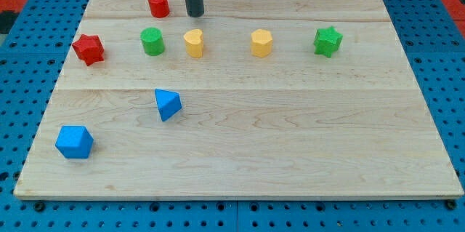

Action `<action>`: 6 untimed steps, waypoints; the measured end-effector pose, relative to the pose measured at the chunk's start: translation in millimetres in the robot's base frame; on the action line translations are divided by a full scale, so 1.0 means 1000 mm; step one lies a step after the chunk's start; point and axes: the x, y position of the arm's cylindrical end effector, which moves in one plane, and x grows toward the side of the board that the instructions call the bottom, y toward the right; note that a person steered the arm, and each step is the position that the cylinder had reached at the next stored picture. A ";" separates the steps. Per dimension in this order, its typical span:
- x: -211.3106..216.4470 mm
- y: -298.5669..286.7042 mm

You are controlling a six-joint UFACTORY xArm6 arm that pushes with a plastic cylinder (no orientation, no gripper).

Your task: Place the red circle above the red star

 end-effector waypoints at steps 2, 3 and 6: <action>-0.032 -0.136; -0.039 -0.120; 0.007 -0.071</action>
